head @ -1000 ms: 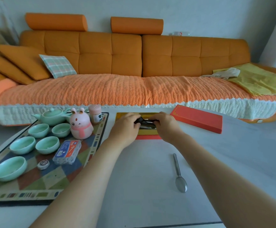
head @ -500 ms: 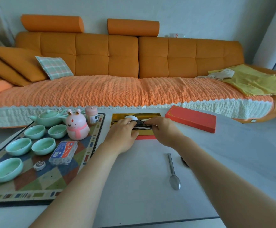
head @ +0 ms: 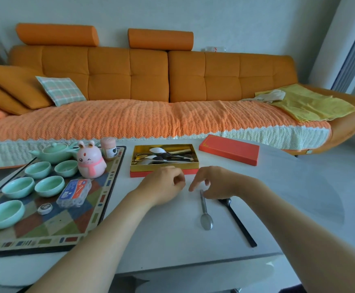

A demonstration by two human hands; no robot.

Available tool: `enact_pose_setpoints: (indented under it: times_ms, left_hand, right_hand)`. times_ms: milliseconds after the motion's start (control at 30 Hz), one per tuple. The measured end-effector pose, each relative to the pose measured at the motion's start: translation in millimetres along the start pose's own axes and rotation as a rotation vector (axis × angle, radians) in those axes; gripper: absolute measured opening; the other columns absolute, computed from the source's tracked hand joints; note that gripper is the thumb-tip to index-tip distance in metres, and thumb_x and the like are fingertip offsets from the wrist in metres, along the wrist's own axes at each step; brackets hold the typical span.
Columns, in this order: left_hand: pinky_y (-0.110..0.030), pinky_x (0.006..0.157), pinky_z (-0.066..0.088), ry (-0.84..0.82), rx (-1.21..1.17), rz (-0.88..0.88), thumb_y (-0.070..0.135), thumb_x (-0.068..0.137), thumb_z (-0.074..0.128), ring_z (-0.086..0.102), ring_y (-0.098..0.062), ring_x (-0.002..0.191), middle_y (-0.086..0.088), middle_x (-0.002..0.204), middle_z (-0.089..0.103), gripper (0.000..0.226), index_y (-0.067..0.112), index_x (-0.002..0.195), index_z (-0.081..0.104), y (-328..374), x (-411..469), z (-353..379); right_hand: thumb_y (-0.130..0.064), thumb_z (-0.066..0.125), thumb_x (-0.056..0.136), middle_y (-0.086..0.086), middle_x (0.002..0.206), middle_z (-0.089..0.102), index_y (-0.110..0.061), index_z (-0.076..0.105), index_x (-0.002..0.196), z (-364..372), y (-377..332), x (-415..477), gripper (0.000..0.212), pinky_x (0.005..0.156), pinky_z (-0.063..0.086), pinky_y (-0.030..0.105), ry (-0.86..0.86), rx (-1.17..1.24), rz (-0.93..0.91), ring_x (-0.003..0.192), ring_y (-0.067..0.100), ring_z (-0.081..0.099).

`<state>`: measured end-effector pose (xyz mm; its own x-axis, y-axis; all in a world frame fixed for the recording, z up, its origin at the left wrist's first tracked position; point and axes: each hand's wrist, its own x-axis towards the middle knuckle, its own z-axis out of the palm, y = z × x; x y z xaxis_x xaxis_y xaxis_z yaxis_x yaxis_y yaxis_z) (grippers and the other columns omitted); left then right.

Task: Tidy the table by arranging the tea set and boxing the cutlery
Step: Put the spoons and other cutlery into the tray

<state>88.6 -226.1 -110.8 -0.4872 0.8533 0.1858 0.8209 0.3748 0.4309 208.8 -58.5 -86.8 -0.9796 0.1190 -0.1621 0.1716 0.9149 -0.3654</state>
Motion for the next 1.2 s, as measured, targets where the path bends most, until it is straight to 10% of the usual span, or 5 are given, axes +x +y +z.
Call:
enact_pose_setpoints:
  times_ms: [367, 533, 900, 1200]
  left_hand:
    - [-0.027, 0.078, 0.053, -0.204, -0.054, -0.073, 0.06, 0.081, 0.063, 0.057, -0.005, 0.092, 0.016, 0.101, 0.06, 0.036, 0.035, 0.107, 0.065, 6.6, -15.7, -8.1]
    - [-0.024, 0.081, 0.049, -0.224, 0.106, -0.034, 0.033, 0.09, 0.064, 0.056, -0.008, 0.094, 0.014, 0.105, 0.057, 0.028, 0.032, 0.118, 0.067, -13.8, -13.0, -18.0]
    - [-0.025, 0.06, 0.038, 0.086, -0.2, -0.126, 0.021, 0.096, 0.057, 0.057, -0.01, 0.073, 0.012, 0.081, 0.058, 0.015, 0.033, 0.104, 0.063, -49.4, 0.9, -37.2]
    - [-0.03, 0.089, 0.046, 0.298, -0.12, -0.169, 0.029, 0.095, 0.058, 0.055, -0.015, 0.109, 0.006, 0.116, 0.06, 0.03, 0.027, 0.124, 0.054, -70.6, 24.3, -37.2]
  right_hand:
    - [-0.041, 0.074, 0.083, -0.015, 0.098, 0.066, -0.031, 0.076, 0.089, 8.8, -9.7, 2.4, 0.012, 0.066, 0.036, 0.013, 0.089, -0.022, 0.026, 0.083, -0.001, 0.054]
    - [-0.039, 0.068, 0.087, -0.012, 0.095, 0.066, -0.027, 0.072, 0.091, 12.4, -14.4, 15.0, 0.013, 0.074, 0.049, 0.023, 0.121, 0.015, 0.046, 0.09, 0.008, 0.061]
    - [-0.013, 0.055, 0.096, -0.002, 0.089, 0.064, -0.024, 0.071, 0.116, 11.5, -41.6, 48.2, 0.028, 0.066, 0.046, 0.03, 0.436, 0.152, -0.141, 0.076, 0.017, 0.058]
    - [-0.017, 0.052, 0.1, -0.001, 0.089, 0.054, -0.023, 0.069, 0.122, 12.5, -29.9, 93.4, 0.029, 0.065, 0.038, 0.032, 0.644, -0.016, -0.128, 0.084, 0.025, 0.055]
